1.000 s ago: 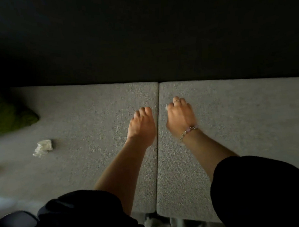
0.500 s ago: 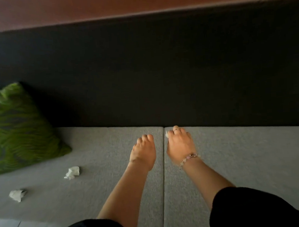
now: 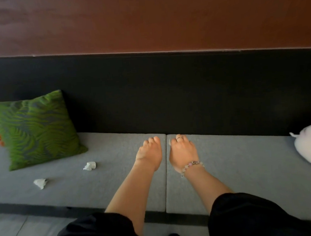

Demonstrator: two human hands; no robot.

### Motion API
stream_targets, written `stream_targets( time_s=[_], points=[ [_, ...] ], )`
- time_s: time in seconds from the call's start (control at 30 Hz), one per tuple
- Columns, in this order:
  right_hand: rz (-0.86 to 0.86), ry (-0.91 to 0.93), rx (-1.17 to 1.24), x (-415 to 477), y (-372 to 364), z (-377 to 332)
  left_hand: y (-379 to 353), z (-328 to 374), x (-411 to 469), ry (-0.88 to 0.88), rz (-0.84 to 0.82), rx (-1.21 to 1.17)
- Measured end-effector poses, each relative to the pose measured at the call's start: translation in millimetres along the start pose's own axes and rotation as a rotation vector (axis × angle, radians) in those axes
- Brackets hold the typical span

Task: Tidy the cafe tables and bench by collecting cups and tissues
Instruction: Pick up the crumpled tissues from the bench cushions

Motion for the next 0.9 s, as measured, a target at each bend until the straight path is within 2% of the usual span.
stream_targets(
  time_s=[0.4,0.9],
  points=[
    [0.048,-0.073,0.01,-50.7,25.8,3.4,9.6,10.8,-44.6,-0.056,0.008,0.042],
    [-0.029,-0.127,-0.036,-72.0,-6.5,17.5,-29.2,8.9,-53.4,-0.107,-0.105,0.034]
  ],
)
Point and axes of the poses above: each hand's wrist, its own x-axis towards the middle knuckle, its own y-axis out of the back of the hand, z = x × y, the point moved 6 cm from there along x, towards the middle knuckle, and after that the axes turned 1 degree about x, right-handed, at the moved point
